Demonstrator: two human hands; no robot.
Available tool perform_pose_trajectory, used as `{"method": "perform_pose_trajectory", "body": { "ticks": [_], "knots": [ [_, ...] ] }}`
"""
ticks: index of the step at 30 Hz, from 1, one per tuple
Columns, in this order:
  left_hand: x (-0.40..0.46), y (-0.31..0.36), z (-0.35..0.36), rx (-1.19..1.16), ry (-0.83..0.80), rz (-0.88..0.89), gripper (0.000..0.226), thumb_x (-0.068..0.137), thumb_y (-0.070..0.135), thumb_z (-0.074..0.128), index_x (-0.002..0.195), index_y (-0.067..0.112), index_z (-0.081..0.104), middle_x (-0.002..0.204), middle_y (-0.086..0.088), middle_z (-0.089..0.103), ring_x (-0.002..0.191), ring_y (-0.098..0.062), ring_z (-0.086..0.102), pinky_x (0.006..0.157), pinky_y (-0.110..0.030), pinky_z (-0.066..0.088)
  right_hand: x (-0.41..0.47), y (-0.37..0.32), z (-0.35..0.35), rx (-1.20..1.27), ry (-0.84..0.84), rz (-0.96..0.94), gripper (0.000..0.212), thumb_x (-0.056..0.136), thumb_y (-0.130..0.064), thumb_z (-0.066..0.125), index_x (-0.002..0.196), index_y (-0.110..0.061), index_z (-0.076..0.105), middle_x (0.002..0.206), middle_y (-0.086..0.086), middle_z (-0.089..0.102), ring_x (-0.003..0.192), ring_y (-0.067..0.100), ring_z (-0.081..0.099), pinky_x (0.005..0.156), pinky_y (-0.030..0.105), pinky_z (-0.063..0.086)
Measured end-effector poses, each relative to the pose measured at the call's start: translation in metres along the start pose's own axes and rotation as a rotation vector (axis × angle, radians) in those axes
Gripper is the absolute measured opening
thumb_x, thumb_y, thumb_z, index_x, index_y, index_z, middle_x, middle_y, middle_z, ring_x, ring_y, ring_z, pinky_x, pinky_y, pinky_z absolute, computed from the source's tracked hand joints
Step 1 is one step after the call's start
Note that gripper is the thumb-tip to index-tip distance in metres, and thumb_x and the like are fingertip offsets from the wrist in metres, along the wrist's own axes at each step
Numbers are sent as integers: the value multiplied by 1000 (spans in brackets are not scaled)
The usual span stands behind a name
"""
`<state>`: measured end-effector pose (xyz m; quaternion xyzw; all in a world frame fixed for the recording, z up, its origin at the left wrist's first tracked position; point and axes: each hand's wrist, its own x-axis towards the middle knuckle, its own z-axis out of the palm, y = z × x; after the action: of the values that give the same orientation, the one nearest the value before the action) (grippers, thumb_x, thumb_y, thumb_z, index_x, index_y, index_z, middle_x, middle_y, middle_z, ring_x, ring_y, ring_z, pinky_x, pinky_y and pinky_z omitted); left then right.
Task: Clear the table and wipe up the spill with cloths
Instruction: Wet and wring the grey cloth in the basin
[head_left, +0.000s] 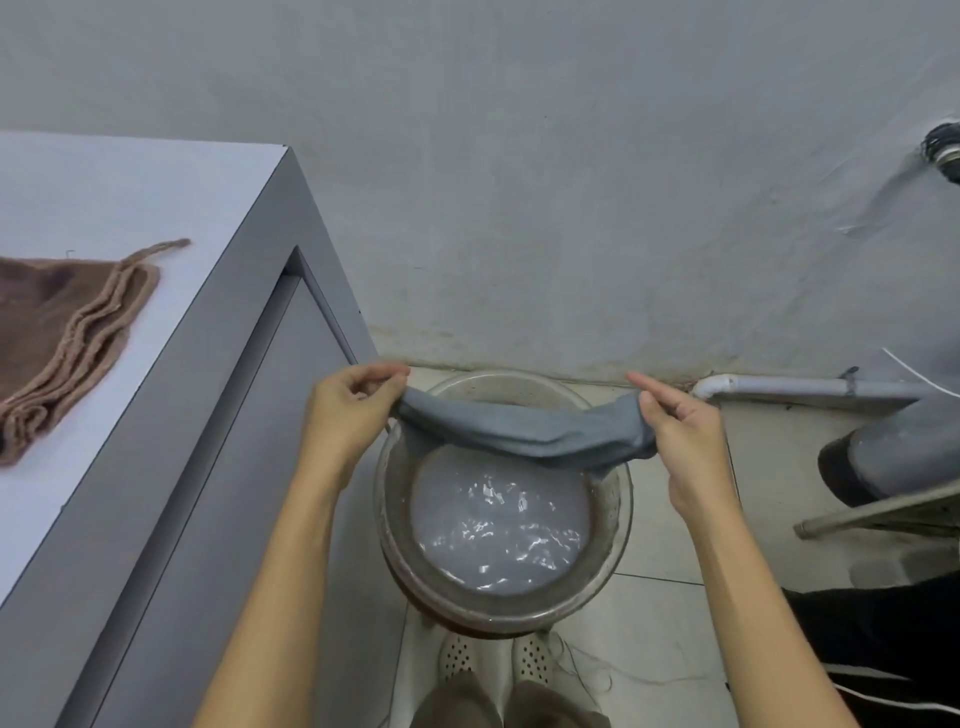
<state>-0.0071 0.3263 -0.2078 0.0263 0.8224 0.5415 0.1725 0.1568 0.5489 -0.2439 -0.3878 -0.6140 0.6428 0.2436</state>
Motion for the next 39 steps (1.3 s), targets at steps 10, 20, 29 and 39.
{"method": "perform_pose_trajectory", "body": {
  "ticks": [10, 20, 29, 39],
  "knots": [
    [10, -14, -10, -65, 108, 58, 52, 86, 0, 46, 120, 38, 55, 69, -9, 56, 69, -15, 54, 77, -34, 57, 0, -13, -17, 271, -16, 66, 22, 88, 0, 57, 97, -16, 69, 74, -6, 71, 73, 8, 64, 65, 17, 51],
    [6, -1, -1, -416, 109, -182, 28, 85, -3, 40, 70, 13, 57, 69, -2, 55, 65, -13, 49, 59, -21, 46, -1, -12, -14, 334, -2, -16, 19, 93, -3, 52, 103, -11, 65, 78, -7, 71, 82, 5, 63, 79, 17, 50],
    [6, -20, 0, 339, 83, 113, 13, 92, 15, 53, 100, 22, 60, 68, -3, 50, 62, -16, 47, 63, -32, 41, -3, -15, -12, 358, 16, -43, 25, 93, 2, 48, 112, -9, 60, 84, 2, 61, 84, 4, 58, 78, 11, 48],
    [-1, 28, -7, -402, 178, 125, 25, 98, 6, 40, 83, 25, 44, 76, 2, 47, 67, -11, 48, 68, -27, 49, -1, -41, -19, 450, -72, -139, 20, 93, -3, 50, 97, -17, 62, 80, -4, 60, 80, 8, 50, 76, 21, 39]
  ]
}}
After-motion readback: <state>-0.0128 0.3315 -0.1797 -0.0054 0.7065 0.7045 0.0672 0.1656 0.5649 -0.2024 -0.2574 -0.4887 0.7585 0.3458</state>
